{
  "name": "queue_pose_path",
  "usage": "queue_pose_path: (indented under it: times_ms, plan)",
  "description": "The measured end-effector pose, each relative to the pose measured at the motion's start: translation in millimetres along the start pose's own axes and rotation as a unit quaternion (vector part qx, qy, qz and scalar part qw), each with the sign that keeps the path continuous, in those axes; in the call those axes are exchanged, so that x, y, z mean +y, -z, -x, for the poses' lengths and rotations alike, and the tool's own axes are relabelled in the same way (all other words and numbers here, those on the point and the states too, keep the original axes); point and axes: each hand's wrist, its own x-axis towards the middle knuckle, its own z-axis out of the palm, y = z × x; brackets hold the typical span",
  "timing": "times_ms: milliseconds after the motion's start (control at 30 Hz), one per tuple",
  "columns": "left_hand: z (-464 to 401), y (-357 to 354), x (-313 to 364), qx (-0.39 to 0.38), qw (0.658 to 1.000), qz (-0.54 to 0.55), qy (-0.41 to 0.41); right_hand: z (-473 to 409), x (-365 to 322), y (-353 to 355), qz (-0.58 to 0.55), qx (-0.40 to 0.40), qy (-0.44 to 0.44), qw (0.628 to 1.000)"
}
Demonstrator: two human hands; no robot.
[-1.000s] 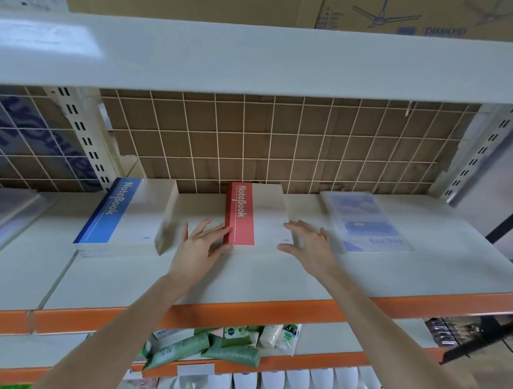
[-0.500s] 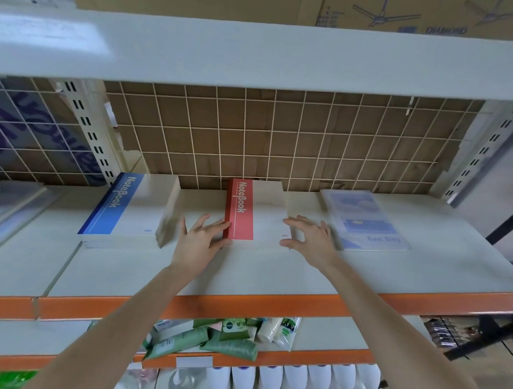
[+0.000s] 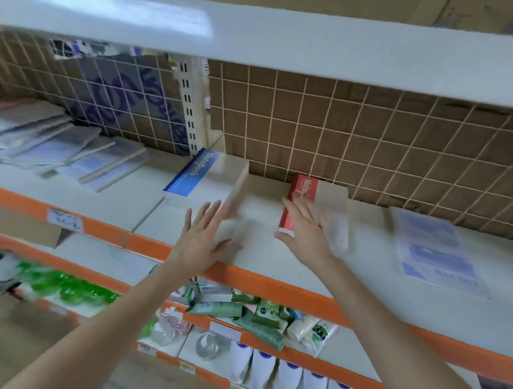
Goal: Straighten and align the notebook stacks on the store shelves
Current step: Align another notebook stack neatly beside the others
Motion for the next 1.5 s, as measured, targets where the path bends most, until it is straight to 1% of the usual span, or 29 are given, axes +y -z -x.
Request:
queue_pose_path:
  times_ms: [133,267,400,633,767,833,967,1067,1233,1300,1400,1500]
  plan:
    - [38,35,-59,0.028,0.996,-0.055,0.066,-23,-70,-33,-0.003,-0.020,0.071,0.997]
    - [73,76,-140,0.045,0.980,-0.101,0.165,-44,-150,-69,-0.006,-0.047,0.133,0.990]
    - [108,112,-226,0.077,0.965,-0.096,0.233,-73,-234,-110,-0.019,-0.050,0.166,0.985]
    - [160,163,-379,0.066,0.956,-0.111,0.265,-131,-409,-205,-0.029,-0.066,0.176,0.982]
    - [177,191,-456,0.058,0.953,-0.113,0.276,-152,-481,-239,-0.061,-0.076,0.194,0.976]
    - [175,201,-486,0.051,0.952,-0.113,0.279,-168,-502,-248,-0.053,-0.076,0.195,0.976]
    - [149,210,-536,0.037,0.956,-0.110,0.270,-217,-530,-261,-0.036,-0.062,0.166,0.984]
    - [114,214,-569,0.030,0.963,-0.093,0.251,-261,-547,-271,-0.044,-0.045,0.147,0.987]
    - [43,226,-622,0.006,0.974,-0.097,0.203,-336,-575,-286,-0.065,0.005,0.120,0.991]
    - [21,233,-641,-0.009,0.978,-0.106,0.179,-359,-587,-291,-0.069,0.000,0.105,0.992]
    - [-13,244,-670,-0.020,0.982,-0.121,0.144,-386,-602,-301,-0.028,-0.028,0.099,0.994]
    - [-41,250,-689,-0.038,0.984,-0.156,0.080,-399,-610,-309,-0.003,-0.061,0.085,0.995]
